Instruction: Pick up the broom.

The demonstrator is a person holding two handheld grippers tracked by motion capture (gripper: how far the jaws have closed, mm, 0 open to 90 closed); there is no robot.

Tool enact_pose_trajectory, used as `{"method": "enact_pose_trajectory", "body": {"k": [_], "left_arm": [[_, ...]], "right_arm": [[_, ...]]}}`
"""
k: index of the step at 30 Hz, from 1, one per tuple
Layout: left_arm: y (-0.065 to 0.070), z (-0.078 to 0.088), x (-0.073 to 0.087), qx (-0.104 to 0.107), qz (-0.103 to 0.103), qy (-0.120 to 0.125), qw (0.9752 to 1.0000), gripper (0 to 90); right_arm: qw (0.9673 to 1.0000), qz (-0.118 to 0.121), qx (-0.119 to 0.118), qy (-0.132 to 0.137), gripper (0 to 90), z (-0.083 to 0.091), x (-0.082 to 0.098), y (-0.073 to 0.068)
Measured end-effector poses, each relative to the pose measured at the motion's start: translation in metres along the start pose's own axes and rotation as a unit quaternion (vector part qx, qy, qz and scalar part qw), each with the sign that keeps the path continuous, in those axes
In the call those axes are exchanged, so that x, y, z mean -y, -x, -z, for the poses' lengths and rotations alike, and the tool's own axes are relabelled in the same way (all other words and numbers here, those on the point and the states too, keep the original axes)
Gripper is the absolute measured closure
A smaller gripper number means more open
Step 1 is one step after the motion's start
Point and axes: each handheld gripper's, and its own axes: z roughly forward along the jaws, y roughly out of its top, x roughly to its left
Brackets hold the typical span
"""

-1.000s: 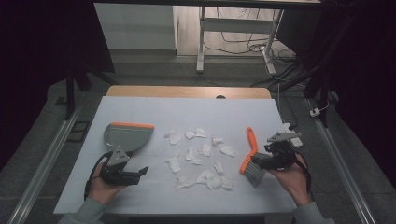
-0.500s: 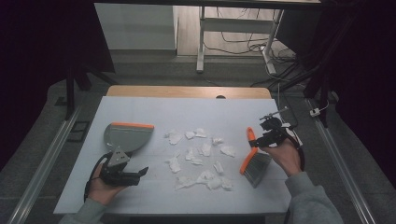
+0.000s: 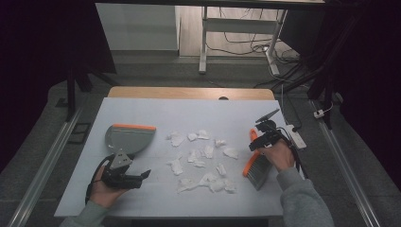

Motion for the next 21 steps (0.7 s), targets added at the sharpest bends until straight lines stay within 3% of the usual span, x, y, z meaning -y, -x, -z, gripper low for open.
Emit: {"method": "enact_pose_trajectory", "body": {"k": [7, 15, 21], "left_arm": [[0.0, 0.0, 0.001, 0.001, 0.0, 0.001, 1.0, 17.8], [0.001, 0.0, 0.0, -0.001, -0.005, 0.001, 1.0, 17.8], [0.002, 0.001, 0.0, -0.002, -0.005, 0.001, 1.0, 17.8]], "right_arm": [[0.9995, -0.018, 0.016, -0.023, 35.3, -0.01, -0.001, 0.0], [0.9986, -0.037, 0.01, -0.035, 47.8, -0.016, 0.002, 0.0], [0.9971, -0.045, 0.043, -0.044, 54.8, -0.02, -0.002, -0.007]]}}
